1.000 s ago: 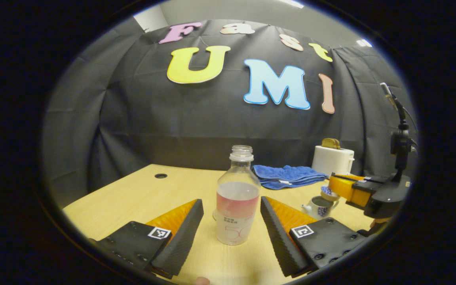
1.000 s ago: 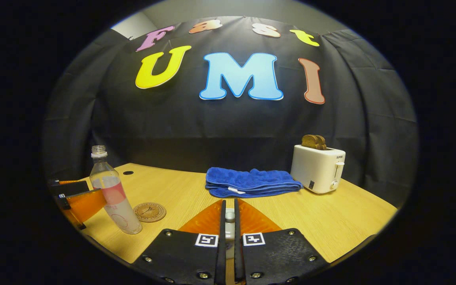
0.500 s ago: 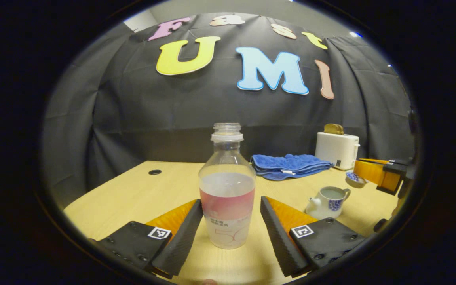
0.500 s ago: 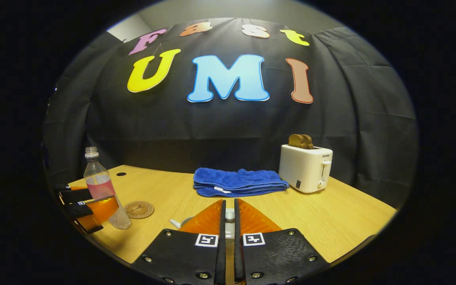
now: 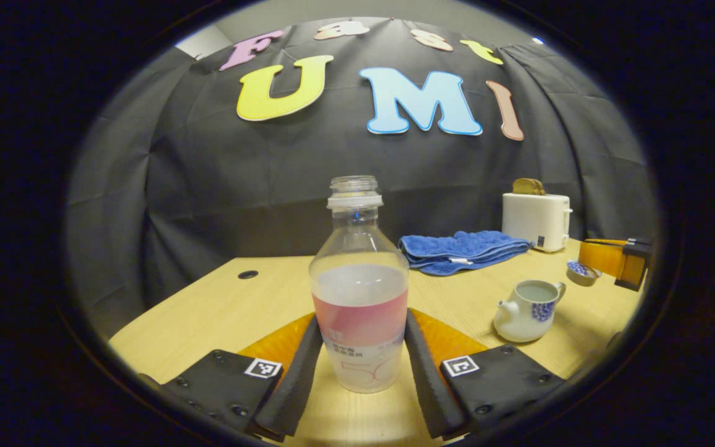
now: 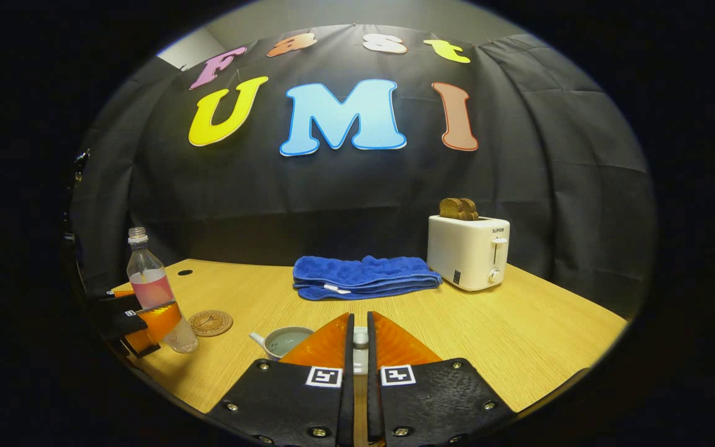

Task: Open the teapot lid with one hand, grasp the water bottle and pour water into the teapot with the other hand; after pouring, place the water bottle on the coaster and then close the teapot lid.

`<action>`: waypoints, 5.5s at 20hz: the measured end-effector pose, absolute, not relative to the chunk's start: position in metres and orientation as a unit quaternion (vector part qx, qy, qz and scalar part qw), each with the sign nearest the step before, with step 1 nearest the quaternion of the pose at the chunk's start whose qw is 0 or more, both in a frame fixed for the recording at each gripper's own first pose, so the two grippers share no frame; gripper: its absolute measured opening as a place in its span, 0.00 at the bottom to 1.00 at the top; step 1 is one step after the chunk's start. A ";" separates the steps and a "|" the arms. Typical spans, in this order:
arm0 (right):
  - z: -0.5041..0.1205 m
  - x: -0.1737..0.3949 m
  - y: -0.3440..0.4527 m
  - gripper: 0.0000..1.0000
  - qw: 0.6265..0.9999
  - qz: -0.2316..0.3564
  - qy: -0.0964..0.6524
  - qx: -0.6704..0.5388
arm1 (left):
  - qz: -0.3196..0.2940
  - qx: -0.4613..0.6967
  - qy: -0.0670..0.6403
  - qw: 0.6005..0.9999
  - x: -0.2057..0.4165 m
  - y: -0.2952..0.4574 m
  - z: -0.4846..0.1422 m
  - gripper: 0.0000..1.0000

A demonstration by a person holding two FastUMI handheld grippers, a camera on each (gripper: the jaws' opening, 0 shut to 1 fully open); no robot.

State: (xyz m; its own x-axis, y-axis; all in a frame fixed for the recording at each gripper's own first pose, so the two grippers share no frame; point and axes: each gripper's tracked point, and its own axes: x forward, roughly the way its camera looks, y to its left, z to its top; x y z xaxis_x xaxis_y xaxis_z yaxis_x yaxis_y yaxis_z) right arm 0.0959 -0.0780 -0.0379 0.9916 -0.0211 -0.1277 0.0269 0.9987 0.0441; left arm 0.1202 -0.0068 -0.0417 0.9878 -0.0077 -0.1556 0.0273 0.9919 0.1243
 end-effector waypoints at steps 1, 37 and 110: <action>-0.039 0.096 -0.078 0.08 0.997 -0.011 0.066 0.027 | -0.008 0.076 0.077 0.994 0.121 -0.007 -0.043 0.84; -0.055 0.061 -0.146 0.08 0.992 -0.071 0.059 0.089 | -0.076 0.688 0.044 0.721 0.164 -0.075 -0.007 0.85; -0.045 0.052 -0.143 0.08 0.989 -0.047 0.051 0.131 | -0.045 0.912 -0.007 0.408 0.177 -0.119 0.054 0.84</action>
